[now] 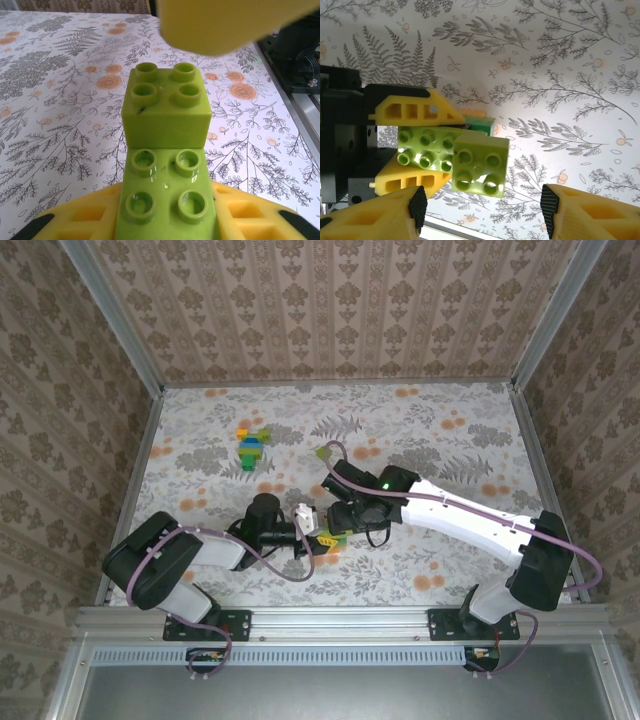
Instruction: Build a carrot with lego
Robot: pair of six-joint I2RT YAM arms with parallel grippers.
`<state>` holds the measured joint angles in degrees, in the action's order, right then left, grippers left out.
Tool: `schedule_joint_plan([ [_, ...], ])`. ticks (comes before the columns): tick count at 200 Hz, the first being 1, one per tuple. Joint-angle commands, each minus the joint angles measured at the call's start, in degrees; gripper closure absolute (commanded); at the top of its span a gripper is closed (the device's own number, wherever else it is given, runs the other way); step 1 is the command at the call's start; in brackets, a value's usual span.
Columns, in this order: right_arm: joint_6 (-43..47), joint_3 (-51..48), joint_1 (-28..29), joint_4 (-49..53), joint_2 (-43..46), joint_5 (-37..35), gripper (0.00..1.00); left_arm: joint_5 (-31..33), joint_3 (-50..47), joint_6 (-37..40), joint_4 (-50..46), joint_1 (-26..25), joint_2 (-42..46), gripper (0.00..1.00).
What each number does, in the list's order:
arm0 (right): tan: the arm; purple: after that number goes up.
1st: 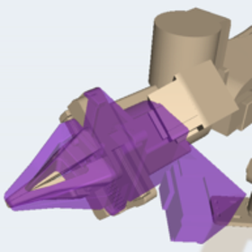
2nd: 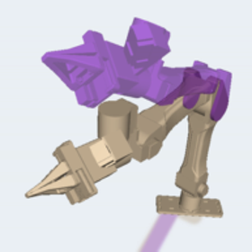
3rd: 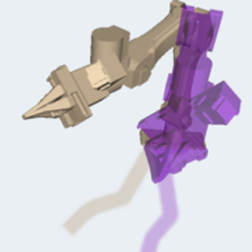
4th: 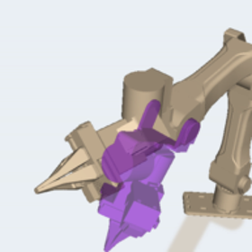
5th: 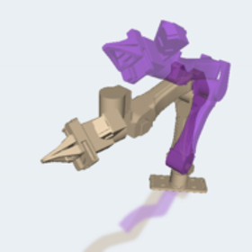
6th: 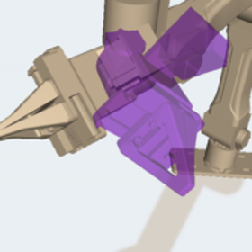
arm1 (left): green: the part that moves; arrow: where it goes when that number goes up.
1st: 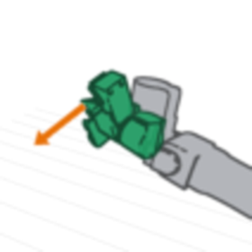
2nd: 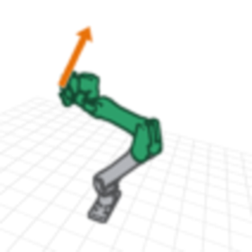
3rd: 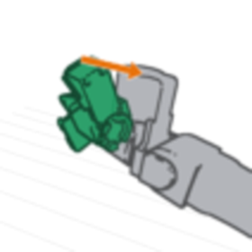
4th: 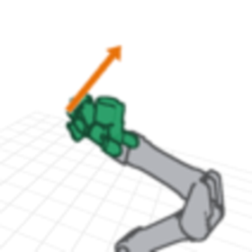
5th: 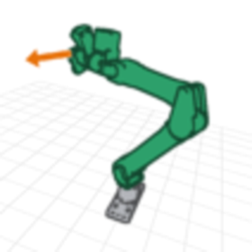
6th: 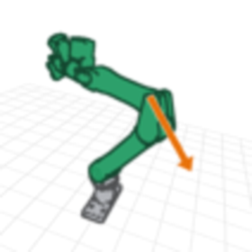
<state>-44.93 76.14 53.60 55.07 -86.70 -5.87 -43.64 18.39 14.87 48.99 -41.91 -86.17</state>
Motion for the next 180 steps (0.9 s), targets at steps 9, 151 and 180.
schedule_joint_plan([
  [9, 1.4, 1.8, -1.2, 3.6, 2.3, -2.9, 0.35, 1.1, 0.1, -0.3, -2.9, 0.0, -0.8, 0.48],
  [151, 1.8, -6.5, -2.0, 2.6, 5.8, 1.7, 0.35, -6.7, -3.2, -3.9, 1.7, 2.8, 4.6, 0.00],
  [180, 0.4, -11.2, -0.8, 0.0, 6.6, 4.3, 0.36, -7.5, -3.4, -4.5, 2.3, 3.4, 4.9, 0.00],
])
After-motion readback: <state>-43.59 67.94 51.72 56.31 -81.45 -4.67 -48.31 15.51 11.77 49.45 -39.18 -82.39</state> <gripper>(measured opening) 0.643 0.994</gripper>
